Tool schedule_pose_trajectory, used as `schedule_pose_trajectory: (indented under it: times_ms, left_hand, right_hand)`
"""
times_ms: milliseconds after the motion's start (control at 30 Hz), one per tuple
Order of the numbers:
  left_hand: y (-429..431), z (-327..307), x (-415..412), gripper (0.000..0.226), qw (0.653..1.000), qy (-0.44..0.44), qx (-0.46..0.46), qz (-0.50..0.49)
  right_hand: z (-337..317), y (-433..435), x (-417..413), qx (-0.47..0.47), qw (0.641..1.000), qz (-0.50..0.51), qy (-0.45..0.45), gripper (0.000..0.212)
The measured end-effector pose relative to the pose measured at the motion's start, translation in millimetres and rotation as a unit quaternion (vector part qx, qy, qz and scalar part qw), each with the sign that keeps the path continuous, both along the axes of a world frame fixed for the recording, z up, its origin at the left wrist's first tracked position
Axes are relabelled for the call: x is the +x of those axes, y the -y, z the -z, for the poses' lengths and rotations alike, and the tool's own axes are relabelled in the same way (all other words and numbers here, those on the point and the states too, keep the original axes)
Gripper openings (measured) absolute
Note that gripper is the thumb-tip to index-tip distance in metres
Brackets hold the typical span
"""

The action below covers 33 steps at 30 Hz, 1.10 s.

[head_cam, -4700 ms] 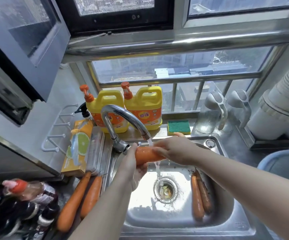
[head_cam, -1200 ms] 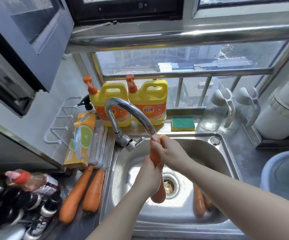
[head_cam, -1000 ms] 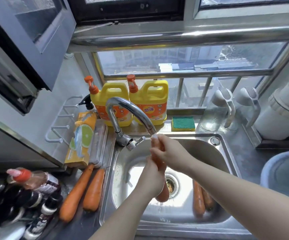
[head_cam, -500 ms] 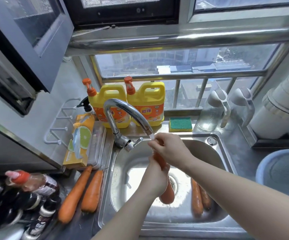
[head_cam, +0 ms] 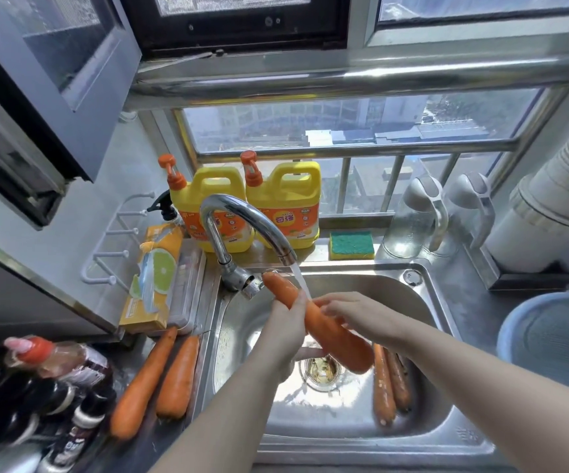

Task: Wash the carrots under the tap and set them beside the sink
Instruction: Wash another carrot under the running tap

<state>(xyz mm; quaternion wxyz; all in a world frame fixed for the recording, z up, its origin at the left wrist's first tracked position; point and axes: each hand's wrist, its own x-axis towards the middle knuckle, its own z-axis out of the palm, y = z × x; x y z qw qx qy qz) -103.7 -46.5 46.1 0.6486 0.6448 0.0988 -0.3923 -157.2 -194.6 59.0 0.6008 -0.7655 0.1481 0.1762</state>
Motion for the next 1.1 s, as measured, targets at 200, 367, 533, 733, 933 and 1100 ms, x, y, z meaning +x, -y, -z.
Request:
schedule_pose_trajectory:
  times_ms: [200, 367, 533, 733, 933, 1100]
  left_hand:
    - [11.1, -6.1, -9.5, 0.045, 0.994, -0.095, -0.033, -0.047]
    - [16.7, 0.3, 2.2, 0.033, 0.991, -0.036, -0.057, -0.118]
    - [28.3, -6.0, 9.0, 0.036, 0.963, -0.067, -0.157, -0.206]
    - [32.1, -14.3, 13.6, 0.036, 0.968, -0.060, -0.150, -0.194]
    - [22.3, -1.5, 10.2, 0.052, 0.990, 0.082, -0.033, -0.106]
    - [19.7, -8.7, 26.6, 0.042, 0.972, -0.015, -0.080, -0.221]
  right_hand:
    - [-8.8, -4.1, -0.4, -0.305, 0.937, -0.161, -0.053, 0.047]
    - [-14.7, -0.8, -4.8, -0.349, 0.925, -0.142, -0.058, 0.034]
    - [-26.2, -3.1, -3.8, -0.357, 0.921, -0.151, -0.035, 0.032]
    - [-28.9, -6.7, 0.5, -0.444, 0.880, -0.167, -0.016, 0.039]
    - [-25.6, -19.8, -5.8, -0.531, 0.826, -0.181, 0.050, 0.034]
    - [-29.2, -23.9, -2.5, -0.542, 0.820, -0.164, 0.084, 0.046]
